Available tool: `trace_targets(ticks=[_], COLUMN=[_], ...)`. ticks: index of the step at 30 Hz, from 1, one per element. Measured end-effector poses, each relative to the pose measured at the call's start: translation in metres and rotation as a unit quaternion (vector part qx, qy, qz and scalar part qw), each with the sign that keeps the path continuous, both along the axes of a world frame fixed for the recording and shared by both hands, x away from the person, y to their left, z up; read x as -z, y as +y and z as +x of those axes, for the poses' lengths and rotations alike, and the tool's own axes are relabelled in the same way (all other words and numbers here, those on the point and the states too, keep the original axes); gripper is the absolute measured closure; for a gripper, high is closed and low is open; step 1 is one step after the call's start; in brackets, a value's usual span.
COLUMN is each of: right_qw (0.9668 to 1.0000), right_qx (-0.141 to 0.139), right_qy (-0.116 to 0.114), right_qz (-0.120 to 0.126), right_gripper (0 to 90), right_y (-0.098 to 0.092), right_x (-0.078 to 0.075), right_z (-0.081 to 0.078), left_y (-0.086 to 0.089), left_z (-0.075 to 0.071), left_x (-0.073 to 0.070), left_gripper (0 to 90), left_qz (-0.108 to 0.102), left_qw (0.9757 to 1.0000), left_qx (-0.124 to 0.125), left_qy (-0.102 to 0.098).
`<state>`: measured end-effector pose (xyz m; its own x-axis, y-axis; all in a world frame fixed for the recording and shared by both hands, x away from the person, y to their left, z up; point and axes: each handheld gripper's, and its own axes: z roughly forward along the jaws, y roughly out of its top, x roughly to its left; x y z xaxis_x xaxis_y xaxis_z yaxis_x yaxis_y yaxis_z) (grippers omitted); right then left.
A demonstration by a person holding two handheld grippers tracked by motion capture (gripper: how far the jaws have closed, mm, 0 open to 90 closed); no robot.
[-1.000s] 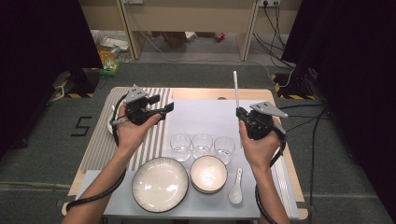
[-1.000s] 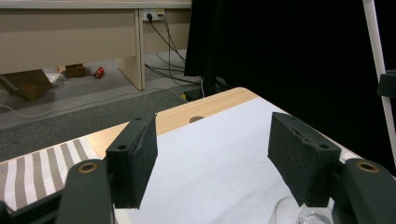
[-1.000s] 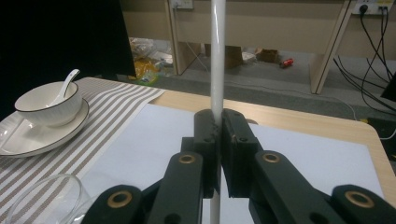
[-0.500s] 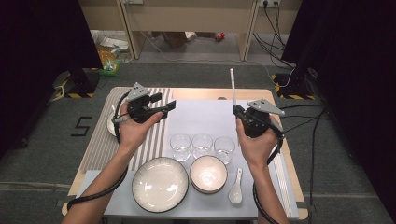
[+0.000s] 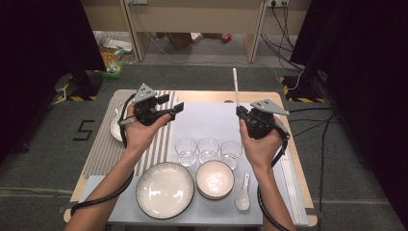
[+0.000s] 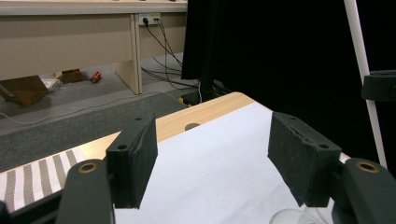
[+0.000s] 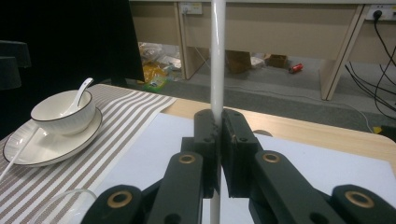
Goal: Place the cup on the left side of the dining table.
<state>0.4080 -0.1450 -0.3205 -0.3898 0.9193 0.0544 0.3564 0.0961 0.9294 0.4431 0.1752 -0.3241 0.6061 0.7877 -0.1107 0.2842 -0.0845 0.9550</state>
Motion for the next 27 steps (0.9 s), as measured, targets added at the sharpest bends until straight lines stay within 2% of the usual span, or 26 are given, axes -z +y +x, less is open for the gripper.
trace_targets(ticks=[27], right_qw=[0.9999], right_qx=[-0.012], right_qy=[0.001], right_qz=[0.003], right_gripper=[85.5], right_y=[0.014], right_x=[-0.002], right_z=[0.006], left_y=[-0.005], left_z=[0.004], left_x=[-0.007], left_gripper=[32.3], left_qz=[0.003], left_qw=[1.0], left_qx=[0.004], left_qy=[-0.005])
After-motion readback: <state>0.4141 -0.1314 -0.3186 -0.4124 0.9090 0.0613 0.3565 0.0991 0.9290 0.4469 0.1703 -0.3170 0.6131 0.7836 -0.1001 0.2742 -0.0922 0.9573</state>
